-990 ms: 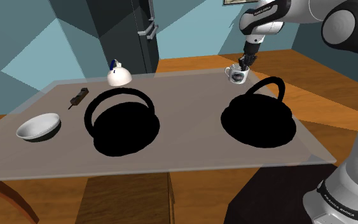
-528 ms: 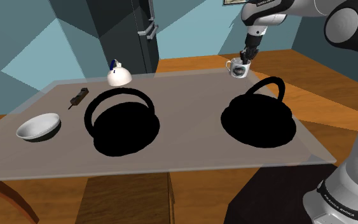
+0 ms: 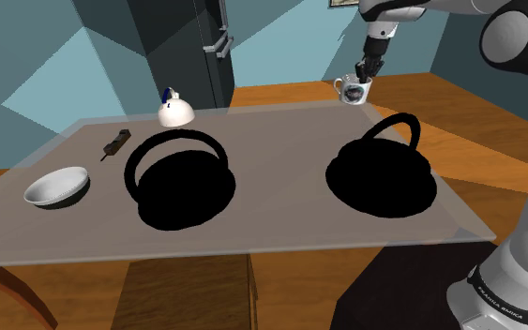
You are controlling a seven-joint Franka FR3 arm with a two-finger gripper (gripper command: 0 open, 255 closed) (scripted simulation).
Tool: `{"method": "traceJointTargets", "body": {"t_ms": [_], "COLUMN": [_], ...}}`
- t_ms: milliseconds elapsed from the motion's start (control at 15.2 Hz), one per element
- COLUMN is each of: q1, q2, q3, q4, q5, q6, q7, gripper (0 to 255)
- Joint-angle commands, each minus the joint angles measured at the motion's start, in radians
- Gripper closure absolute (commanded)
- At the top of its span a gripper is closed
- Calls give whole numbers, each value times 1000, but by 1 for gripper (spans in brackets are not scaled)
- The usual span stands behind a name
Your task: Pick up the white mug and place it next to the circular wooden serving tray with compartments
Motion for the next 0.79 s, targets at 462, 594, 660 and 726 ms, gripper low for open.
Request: {"method": "traceJointTargets", "body": {"t_ms": [462,594,660,726], "q1": [-17,-22,-25,-28], "q2": [20,28,33,38], "q3": [-3,-4,-4,-4], "q4": [152,191,211,232], "q5": [5,8,10,12], "q6": [-133,-163,-179,-195], "q7": [11,14,15,16], "gripper": [255,255,255,255]}}
